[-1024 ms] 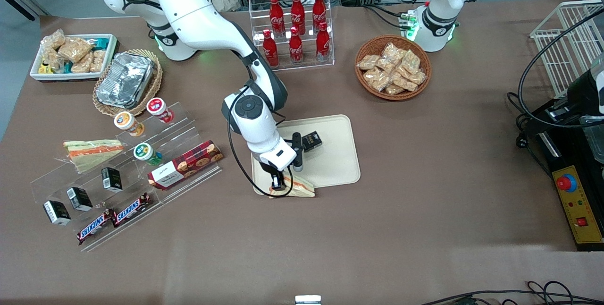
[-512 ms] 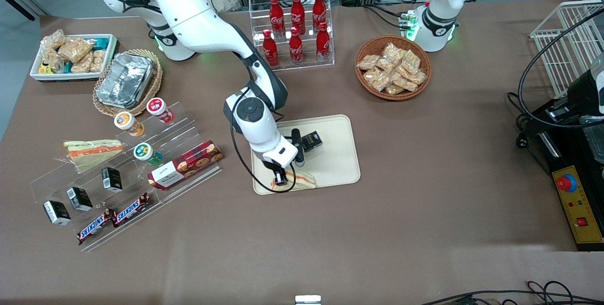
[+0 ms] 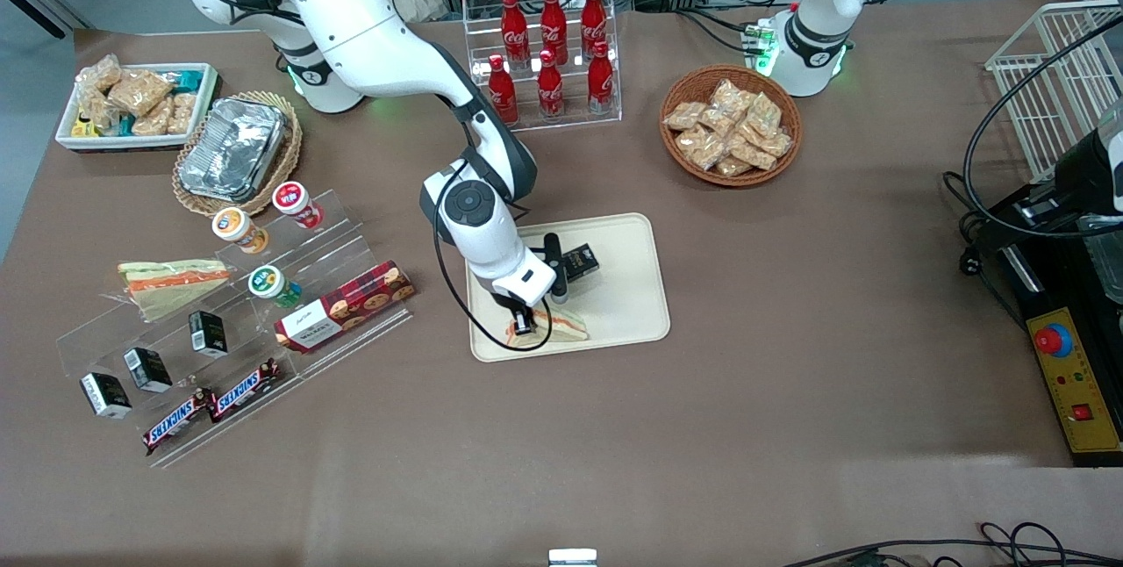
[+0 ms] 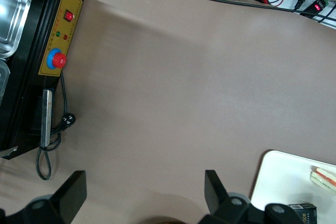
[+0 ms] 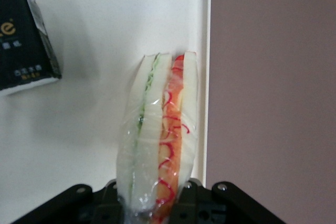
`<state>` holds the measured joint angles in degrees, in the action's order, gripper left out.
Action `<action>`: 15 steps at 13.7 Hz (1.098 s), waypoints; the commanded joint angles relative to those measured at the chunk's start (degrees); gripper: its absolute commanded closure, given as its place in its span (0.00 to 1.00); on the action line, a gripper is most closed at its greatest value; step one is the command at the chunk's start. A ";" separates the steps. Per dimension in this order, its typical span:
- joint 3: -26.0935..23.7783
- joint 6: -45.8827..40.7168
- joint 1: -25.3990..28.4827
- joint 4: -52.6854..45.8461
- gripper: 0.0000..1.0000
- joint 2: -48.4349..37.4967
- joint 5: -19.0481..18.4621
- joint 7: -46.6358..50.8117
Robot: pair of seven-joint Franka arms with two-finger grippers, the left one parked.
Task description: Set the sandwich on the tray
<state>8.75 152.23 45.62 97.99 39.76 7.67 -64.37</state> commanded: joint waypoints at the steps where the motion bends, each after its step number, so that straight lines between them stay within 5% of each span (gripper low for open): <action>1: -0.40 -0.62 -0.36 -1.05 0.01 -0.65 1.03 -1.38; 7: -0.49 -7.53 -2.56 -0.96 0.01 -3.71 5.42 -0.24; 10: -0.31 -15.45 -7.21 -0.61 0.01 -6.43 13.06 2.93; 13: 0.39 -24.66 -9.41 -0.43 0.01 -11.96 13.08 10.18; 15: 2.06 -30.13 -9.33 -0.52 0.01 -15.39 9.23 19.06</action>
<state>9.89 126.96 36.19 96.54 28.65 18.98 -52.83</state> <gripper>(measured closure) 0.009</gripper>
